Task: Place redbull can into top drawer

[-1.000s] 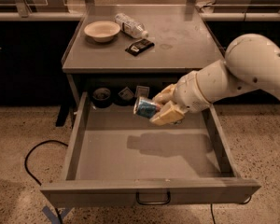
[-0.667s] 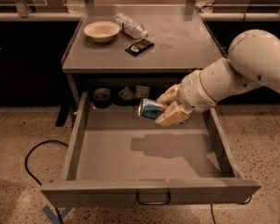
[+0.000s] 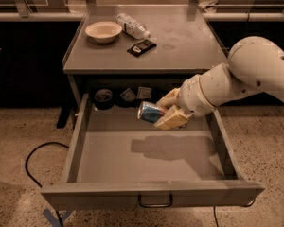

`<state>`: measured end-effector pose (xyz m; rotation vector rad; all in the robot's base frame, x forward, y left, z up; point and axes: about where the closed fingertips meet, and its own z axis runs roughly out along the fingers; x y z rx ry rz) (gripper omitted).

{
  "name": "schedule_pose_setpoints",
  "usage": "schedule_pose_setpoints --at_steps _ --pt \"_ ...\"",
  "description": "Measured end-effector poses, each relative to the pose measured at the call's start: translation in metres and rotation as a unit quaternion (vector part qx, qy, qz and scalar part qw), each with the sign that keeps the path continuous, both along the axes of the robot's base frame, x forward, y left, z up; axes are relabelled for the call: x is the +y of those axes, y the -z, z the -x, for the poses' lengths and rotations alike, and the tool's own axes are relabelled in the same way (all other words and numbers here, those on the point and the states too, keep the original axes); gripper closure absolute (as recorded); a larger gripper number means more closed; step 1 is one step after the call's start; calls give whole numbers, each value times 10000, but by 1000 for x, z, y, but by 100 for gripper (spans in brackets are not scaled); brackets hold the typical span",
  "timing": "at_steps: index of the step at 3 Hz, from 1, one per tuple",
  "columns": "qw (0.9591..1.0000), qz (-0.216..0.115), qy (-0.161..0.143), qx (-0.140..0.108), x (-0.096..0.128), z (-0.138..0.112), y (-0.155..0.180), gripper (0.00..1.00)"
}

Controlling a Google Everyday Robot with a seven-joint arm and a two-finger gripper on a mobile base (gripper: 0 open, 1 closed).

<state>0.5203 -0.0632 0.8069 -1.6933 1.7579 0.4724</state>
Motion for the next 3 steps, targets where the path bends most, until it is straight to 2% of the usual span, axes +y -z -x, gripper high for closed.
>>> schedule_pose_setpoints --at_steps 1,2,3 --pt "9997 -248 14 10 25 -17 31 100" --pt "9993 -376 38 -16 62 -46 71 100" --pt "9995 -240 207 -56 87 -69 104 100"
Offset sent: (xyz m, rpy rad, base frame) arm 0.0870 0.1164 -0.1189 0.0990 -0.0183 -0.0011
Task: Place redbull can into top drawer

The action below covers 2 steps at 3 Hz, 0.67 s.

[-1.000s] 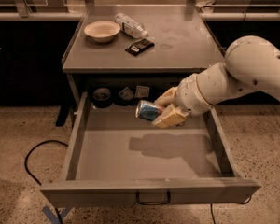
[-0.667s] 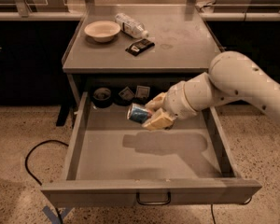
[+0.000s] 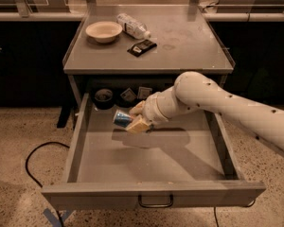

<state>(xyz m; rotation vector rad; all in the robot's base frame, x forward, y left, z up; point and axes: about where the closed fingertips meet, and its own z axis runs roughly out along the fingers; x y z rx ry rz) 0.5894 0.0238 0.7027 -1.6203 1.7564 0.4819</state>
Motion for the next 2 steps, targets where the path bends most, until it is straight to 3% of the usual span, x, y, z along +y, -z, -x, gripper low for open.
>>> schedule_pose_setpoints --at_steps 1,2 --pt "9988 344 296 174 -3 -13 41 100" --pt "9969 448 479 432 -21 -21 67 100"
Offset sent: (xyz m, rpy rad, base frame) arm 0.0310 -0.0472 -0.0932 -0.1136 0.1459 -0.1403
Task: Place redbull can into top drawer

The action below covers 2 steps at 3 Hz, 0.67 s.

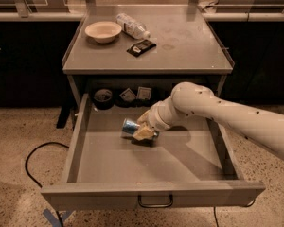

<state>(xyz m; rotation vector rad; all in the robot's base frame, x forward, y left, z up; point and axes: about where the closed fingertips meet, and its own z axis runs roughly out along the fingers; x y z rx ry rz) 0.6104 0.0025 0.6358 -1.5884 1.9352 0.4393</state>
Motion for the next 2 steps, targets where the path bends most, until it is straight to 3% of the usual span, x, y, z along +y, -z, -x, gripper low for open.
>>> schedule_pose_setpoints --at_steps 1,2 --pt "10000 3 1 4 0 0 1 100" --pt "9996 169 55 236 -1 0 32 100"
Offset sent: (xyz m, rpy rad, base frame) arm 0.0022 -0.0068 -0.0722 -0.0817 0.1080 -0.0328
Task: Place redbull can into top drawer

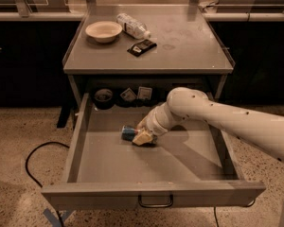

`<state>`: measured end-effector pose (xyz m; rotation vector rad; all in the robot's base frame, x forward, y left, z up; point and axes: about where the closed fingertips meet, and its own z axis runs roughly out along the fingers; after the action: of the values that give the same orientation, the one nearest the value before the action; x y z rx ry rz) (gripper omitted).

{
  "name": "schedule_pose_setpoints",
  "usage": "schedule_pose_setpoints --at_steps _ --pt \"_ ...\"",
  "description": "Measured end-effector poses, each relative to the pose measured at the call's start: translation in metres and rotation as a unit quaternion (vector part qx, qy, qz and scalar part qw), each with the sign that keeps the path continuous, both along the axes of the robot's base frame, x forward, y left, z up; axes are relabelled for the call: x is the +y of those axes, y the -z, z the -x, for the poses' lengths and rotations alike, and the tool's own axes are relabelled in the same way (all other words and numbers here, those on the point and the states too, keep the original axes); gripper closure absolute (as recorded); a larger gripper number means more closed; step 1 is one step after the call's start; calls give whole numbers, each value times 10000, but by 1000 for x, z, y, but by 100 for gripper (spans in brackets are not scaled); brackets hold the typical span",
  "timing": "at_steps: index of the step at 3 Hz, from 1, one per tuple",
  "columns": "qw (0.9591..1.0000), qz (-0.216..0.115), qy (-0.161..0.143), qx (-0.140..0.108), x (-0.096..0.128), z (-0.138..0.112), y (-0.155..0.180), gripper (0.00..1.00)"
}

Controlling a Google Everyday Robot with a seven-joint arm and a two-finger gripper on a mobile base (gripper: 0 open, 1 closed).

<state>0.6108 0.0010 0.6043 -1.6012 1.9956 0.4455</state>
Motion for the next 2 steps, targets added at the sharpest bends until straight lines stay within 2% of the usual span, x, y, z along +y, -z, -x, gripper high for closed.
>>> schedule_pose_setpoints --at_steps 1,2 --pt "10000 7 5 12 0 0 1 82" --pt "10000 7 5 12 0 0 1 59"
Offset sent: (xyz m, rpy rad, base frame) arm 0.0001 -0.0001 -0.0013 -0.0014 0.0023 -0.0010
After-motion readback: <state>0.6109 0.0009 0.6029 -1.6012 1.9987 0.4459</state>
